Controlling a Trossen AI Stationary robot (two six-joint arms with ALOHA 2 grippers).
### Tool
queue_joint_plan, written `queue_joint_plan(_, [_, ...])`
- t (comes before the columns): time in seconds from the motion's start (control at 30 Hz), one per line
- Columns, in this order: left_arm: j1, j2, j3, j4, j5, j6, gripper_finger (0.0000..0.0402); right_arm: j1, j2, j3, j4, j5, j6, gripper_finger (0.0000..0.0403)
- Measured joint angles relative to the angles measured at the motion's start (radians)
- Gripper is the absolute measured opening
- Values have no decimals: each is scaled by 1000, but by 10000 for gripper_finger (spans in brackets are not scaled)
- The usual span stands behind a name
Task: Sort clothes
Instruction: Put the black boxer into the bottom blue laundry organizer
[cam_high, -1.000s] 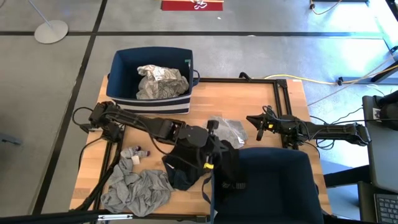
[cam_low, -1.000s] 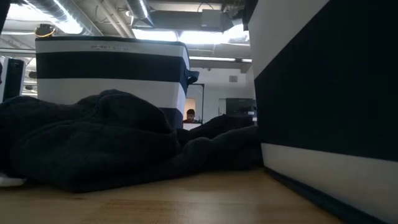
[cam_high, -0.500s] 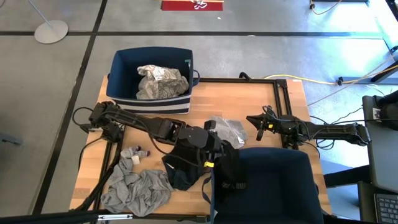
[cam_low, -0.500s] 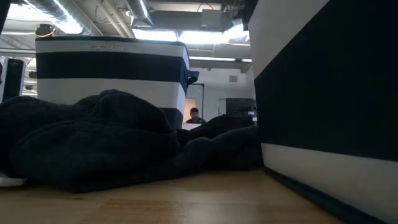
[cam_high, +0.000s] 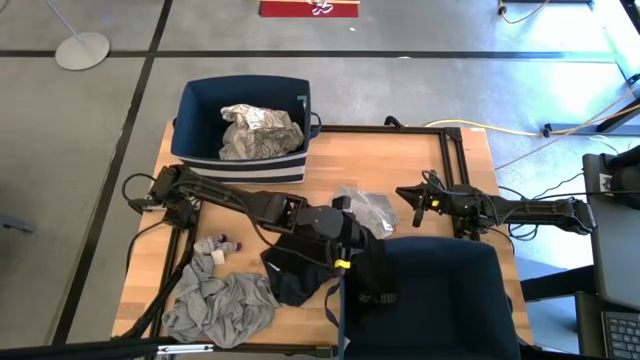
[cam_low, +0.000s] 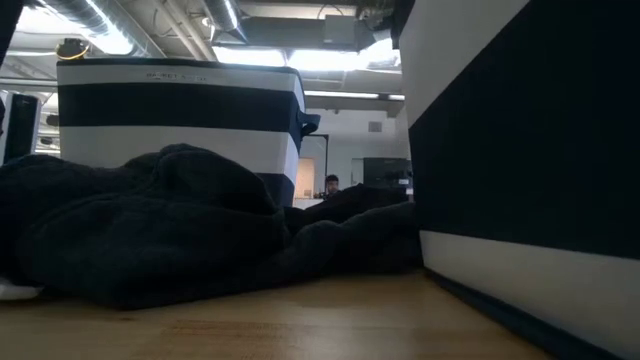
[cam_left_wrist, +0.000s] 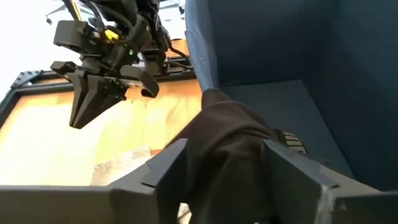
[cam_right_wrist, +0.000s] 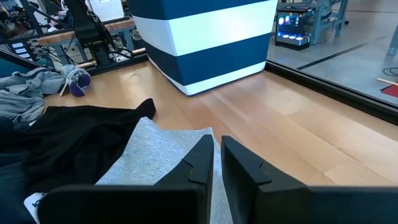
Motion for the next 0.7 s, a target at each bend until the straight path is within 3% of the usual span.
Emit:
queue_joint_plan(0.4, [-1, -3, 0, 3, 2, 95, 12, 0, 0, 0, 0, 0, 1, 35])
queue_joint_plan(0.7, [-15, -13, -1, 56, -2, 158, 4, 0, 0, 0, 0, -1, 1, 35])
